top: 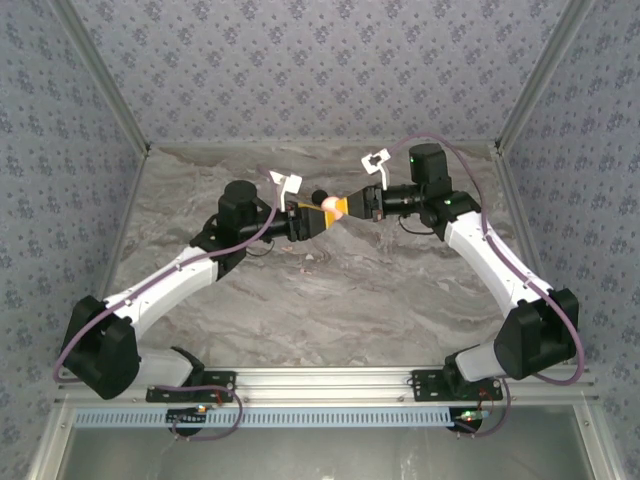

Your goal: Insert wireless bluetooth earbuds into charging case

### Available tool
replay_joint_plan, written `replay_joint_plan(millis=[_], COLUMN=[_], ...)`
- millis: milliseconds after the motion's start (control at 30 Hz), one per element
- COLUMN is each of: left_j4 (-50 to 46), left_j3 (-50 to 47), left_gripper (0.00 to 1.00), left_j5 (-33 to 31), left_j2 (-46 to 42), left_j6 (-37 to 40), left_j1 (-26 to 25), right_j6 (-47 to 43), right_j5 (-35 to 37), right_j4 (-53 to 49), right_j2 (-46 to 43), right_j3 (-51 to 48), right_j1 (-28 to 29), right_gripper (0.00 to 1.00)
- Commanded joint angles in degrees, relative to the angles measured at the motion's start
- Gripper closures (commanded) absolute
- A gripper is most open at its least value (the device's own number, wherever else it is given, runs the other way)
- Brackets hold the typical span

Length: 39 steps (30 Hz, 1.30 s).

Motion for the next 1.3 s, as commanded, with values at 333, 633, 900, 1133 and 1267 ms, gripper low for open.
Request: replay_joint_plan(millis=[333,633,900,1133,1267], left_j4=[3.6,3.5,0.0,-4.0,4.1], left_j3=[2.3,2.5,3.5,4.6,0.2], left_gripper=[0.52,0.71,0.83,0.85,0.85], left_j5=[0.4,0.5,-0.5,-4.6,-5.6], left_j2=[0.0,0.2,0.1,-0.1,-0.7], left_j6=[-0.5,-0.5,1.8,10.3,17.7], left_j1=[-0.6,-0.9,-1.1,-1.5,-1.8], right_j6=[-0.1,-1.0,-4.5,-8.6,-10.5], right_j5=[-1.1,-1.2,2.2,13.3,16.5], right_j4=[-0.1,-1.1,-6.5,-14.4,-17.4], right_j2=[-1.2,-1.2,-2.0,-4.5,-5.5], right_j3=[2.5,2.6,3.2,4.5,4.9], right_j1=[1.5,1.8,2.1,2.2,2.7], right_gripper=[0.79,0.78,0.68,0.49,0.46])
